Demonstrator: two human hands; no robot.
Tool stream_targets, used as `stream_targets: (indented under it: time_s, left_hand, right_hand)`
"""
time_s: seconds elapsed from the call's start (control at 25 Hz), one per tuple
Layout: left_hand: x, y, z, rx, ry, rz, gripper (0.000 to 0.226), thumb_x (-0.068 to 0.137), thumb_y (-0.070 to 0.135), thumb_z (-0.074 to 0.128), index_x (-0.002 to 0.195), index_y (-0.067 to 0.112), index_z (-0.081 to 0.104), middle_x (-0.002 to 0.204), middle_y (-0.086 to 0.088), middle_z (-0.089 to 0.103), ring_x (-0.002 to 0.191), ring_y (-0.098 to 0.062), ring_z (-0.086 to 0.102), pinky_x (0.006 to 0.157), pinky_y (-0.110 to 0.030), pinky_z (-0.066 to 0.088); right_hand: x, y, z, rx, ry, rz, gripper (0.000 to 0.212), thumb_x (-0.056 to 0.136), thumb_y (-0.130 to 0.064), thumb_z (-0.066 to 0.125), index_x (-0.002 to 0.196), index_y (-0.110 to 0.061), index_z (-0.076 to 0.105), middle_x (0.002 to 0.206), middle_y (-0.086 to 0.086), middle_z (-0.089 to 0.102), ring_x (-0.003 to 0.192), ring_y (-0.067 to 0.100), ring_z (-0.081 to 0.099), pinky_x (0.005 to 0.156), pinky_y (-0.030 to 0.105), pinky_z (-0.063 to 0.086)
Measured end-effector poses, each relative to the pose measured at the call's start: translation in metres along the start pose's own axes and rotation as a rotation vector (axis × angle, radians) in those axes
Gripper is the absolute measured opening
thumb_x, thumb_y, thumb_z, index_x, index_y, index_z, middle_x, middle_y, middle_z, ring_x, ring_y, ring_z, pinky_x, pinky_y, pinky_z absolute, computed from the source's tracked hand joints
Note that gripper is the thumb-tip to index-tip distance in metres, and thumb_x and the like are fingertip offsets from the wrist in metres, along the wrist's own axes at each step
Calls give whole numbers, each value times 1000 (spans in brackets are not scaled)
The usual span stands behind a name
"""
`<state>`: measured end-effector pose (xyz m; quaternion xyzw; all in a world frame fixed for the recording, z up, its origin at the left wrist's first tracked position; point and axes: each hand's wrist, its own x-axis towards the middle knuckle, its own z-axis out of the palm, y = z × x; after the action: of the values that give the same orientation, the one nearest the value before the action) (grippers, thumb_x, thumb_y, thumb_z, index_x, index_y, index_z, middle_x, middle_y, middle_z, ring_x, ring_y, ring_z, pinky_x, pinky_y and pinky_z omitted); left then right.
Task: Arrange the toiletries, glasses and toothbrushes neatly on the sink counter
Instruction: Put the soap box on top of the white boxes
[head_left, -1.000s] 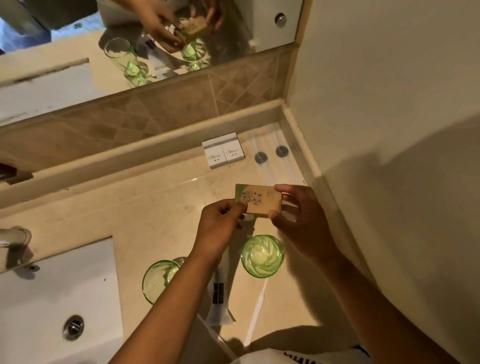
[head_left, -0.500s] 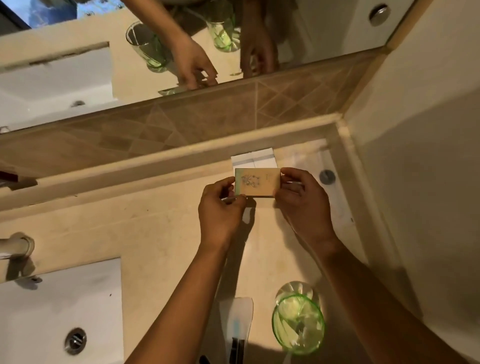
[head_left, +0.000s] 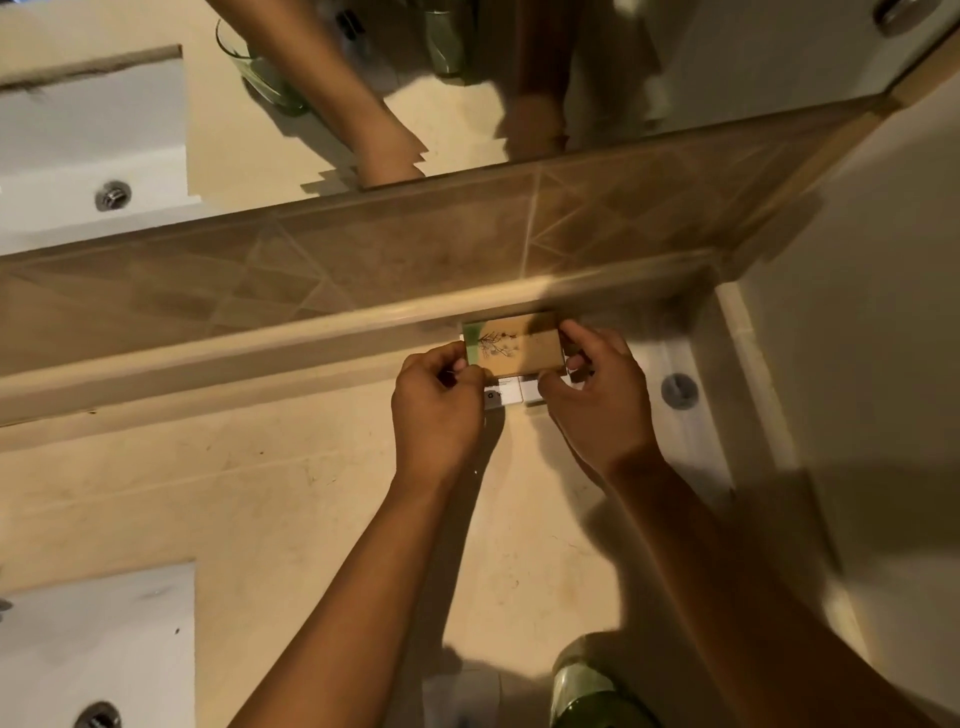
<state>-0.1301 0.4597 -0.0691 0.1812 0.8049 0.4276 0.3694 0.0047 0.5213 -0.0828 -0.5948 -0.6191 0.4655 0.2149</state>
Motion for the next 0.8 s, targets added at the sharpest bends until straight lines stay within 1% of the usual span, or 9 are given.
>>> stream_targets:
  time_s: [0.16, 0.32, 0.36, 0.44, 0.48, 0.52, 0.56, 0.68, 0.8]
  left_hand:
    - [4, -6, 1, 0, -12, -25, 32, 97, 22, 59, 126, 19, 70, 117, 0, 71, 106, -17, 69, 96, -44, 58]
    - [4, -8, -2, -23, -10, -17, 30, 98, 14, 60, 126, 17, 70, 119, 0, 69, 108, -15, 67, 101, -42, 55]
    - [3, -8, -3, -39, -2, -15, 30, 98, 10, 59, 126, 16, 70, 120, 0, 67, 108, -15, 66, 101, -39, 55]
    - [-2, -9, -5, -59, 32, -15, 32, 97, 2, 57, 124, 16, 69, 122, -2, 65, 107, -13, 65, 98, -26, 55]
    - [-5, -10, -7, -77, 45, -24, 34, 97, -1, 55, 123, 17, 68, 123, -4, 65, 108, -11, 64, 95, -20, 54]
    - [-7, -11, -8, -105, 47, -42, 36, 97, -4, 53, 124, 16, 66, 124, -5, 66, 108, -11, 64, 94, -17, 54]
    - [-10, -11, -9, -133, 40, -68, 39, 97, -6, 51, 127, 15, 65, 123, -6, 67, 107, -10, 64, 91, -16, 55]
    - [-14, -10, -10, -190, 15, -121, 43, 96, -13, 48, 127, 12, 64, 117, -6, 68, 97, -6, 64, 74, -6, 54]
    - [-14, -6, -8, -214, -3, -122, 46, 93, -18, 45, 122, 11, 64, 111, -3, 70, 92, -3, 66, 69, -5, 51]
  right_hand:
    - [4, 2, 3, -47, -36, 9, 56, 89, -17, 72, 142, -19, 54, 136, 0, 53, 108, 16, 60, 97, 42, 57]
    - [4, 4, 3, -41, -51, -11, 58, 88, -17, 74, 142, -18, 53, 139, -1, 52, 113, 17, 59, 100, 40, 55]
    - [3, 6, 3, -39, -46, -13, 60, 88, -17, 74, 143, -18, 52, 141, -1, 51, 113, 15, 58, 99, 35, 55]
    - [1, 10, 1, -18, -27, -1, 63, 87, -17, 75, 145, -18, 49, 143, -1, 47, 116, 12, 55, 93, 14, 52]
    - [0, 12, 1, -6, -20, 9, 65, 87, -18, 76, 145, -19, 47, 144, -1, 46, 118, 11, 54, 88, 7, 50]
    - [-2, 14, 2, 7, -23, 25, 66, 87, -19, 75, 146, -20, 46, 144, -1, 47, 121, 12, 53, 86, 5, 49]
    - [-4, 16, 2, 26, -36, 40, 66, 88, -19, 75, 146, -22, 45, 144, -1, 49, 123, 12, 54, 88, 9, 52]
    - [-8, 14, 4, 81, -68, 62, 69, 87, -18, 76, 147, -24, 42, 141, -1, 57, 124, 15, 58, 100, 32, 55]
    - [-10, 7, 4, 123, -72, 63, 73, 87, -14, 75, 150, -21, 39, 141, 0, 59, 123, 16, 60, 100, 32, 55]
